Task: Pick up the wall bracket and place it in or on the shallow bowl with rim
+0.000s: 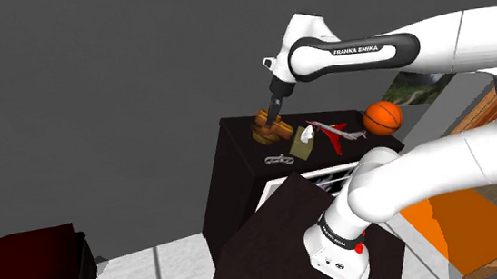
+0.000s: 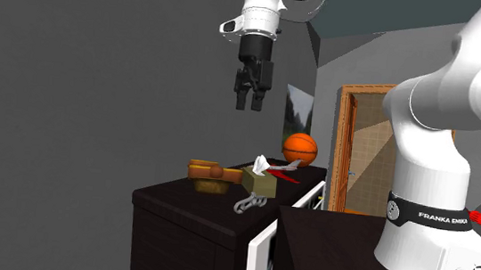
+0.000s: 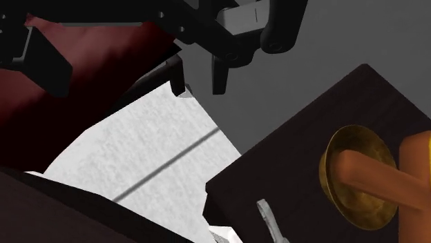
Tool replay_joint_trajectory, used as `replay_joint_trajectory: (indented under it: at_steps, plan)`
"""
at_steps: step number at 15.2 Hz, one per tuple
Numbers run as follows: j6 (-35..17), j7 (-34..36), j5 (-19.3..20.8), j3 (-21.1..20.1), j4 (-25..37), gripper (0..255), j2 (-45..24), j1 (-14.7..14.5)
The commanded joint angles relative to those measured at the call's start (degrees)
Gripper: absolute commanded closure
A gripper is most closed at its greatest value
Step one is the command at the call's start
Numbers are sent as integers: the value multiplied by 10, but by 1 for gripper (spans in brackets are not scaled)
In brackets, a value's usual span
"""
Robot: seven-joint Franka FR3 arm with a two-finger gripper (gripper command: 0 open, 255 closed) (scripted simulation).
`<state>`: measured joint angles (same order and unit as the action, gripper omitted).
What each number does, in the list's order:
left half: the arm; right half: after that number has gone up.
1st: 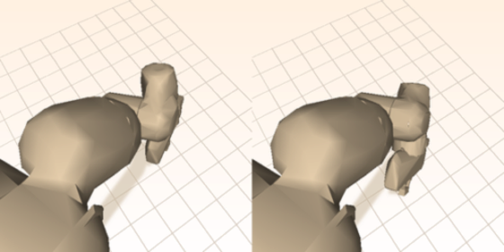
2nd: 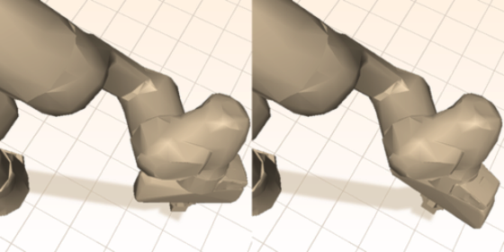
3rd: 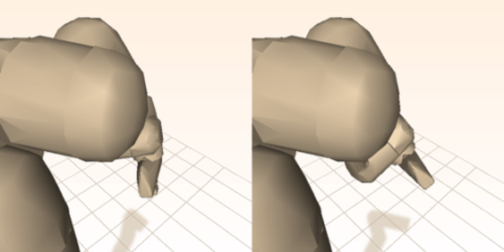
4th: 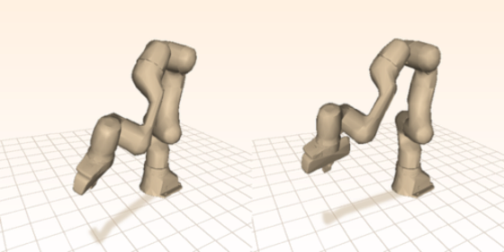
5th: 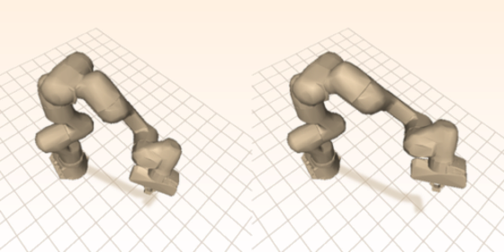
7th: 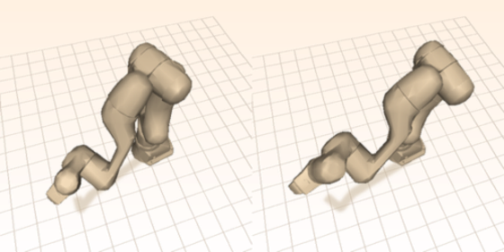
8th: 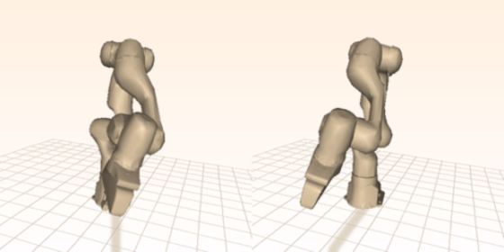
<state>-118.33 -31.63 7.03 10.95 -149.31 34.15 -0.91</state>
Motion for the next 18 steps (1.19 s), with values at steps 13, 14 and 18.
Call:
replay_joint_trajectory:
  at_steps: [13, 14, 18]
  plan:
    - [-230, -217, 58, 99, 12, 0, -289, 6]
    - [-245, -234, 57, 103, 19, 0, -314, 7]
    - [-289, -275, 49, 109, 37, 0, -382, 13]
